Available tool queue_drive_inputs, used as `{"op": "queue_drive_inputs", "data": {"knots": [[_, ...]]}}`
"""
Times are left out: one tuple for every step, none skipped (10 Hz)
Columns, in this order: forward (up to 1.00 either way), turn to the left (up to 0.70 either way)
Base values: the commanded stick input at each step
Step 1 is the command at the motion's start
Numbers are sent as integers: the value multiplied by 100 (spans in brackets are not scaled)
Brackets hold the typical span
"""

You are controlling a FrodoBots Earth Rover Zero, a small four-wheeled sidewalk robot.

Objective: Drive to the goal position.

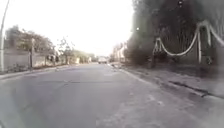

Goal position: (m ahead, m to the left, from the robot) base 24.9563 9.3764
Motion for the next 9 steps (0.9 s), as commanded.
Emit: {"op": "queue_drive_inputs", "data": {"knots": [[100, 4], [100, 4], [100, 4], [100, 4], [100, 4], [100, 4], [100, 4], [100, 4], [100, 4]]}}
